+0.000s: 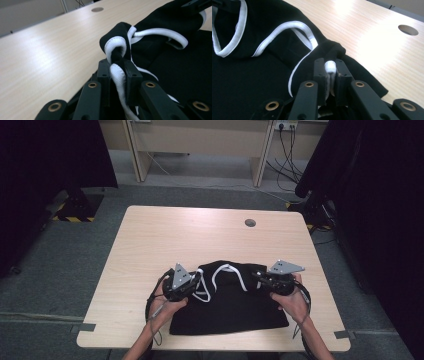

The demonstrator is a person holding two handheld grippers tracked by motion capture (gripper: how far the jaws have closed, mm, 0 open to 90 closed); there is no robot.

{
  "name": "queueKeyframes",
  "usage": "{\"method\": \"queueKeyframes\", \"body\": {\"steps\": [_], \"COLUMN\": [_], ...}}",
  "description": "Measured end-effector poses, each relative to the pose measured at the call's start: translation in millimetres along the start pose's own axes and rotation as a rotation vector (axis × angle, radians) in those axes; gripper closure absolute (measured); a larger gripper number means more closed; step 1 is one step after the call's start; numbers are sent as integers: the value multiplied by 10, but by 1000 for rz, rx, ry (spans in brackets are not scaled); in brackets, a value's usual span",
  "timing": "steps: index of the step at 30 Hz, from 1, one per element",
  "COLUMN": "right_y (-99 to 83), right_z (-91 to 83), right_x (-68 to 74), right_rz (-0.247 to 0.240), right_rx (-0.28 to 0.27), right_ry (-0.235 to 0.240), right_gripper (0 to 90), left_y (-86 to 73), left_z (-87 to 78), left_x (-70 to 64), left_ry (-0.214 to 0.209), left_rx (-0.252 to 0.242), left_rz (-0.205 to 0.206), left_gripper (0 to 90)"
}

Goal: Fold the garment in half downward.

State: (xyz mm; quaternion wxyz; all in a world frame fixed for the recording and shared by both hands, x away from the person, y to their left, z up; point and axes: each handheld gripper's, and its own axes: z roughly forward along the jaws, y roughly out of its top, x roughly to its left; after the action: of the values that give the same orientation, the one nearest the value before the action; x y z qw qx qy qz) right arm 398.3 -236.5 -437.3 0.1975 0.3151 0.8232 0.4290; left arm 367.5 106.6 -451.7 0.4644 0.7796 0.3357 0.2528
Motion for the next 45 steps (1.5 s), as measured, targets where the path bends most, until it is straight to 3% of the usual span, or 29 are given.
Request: {"method": "queueKeyframes", "body": {"steps": [4,9,14,17,18,19,23,30,35,38,42,45], "right_y": [-48,-236,-423,-483,-483,-478,-467,-433,-394,-380,-315,-211], "right_z": [-55,-160,-135,-135,-147,-158,-164,-74,0,-17,-139,-196], "right_x": [55,224,311,315,319,325,338,215,36,-42,-120,-166], "right_rz": [-7,-31,-18,1,1,-1,-20,-12,42,85,134,147], "right_rx": [-3,14,68,88,96,104,129,136,134,124,86,75], "right_ry": [11,32,58,63,66,65,46,14,7,12,19,17], "right_gripper": [824,810,791,788,788,788,788,781,706,597,499,483], "left_y": [-89,-221,-428,-444,-451,-467,-457,-362,-264,-223,-135,9], "left_z": [-123,-263,-289,-315,-321,-319,-302,-104,111,119,40,18], "left_x": [-40,-157,-290,-309,-307,-307,-275,-167,-17,44,130,159], "left_ry": [-21,-27,-87,-91,-92,-78,-95,-83,-67,-48,-33,-57], "left_rx": [-6,-10,78,104,124,176,198,208,211,204,143,103], "left_rz": [0,52,65,69,66,85,53,37,25,18,-50,-89], "left_gripper": [765,730,702,691,688,682,679,675,644,534,347,266]}}
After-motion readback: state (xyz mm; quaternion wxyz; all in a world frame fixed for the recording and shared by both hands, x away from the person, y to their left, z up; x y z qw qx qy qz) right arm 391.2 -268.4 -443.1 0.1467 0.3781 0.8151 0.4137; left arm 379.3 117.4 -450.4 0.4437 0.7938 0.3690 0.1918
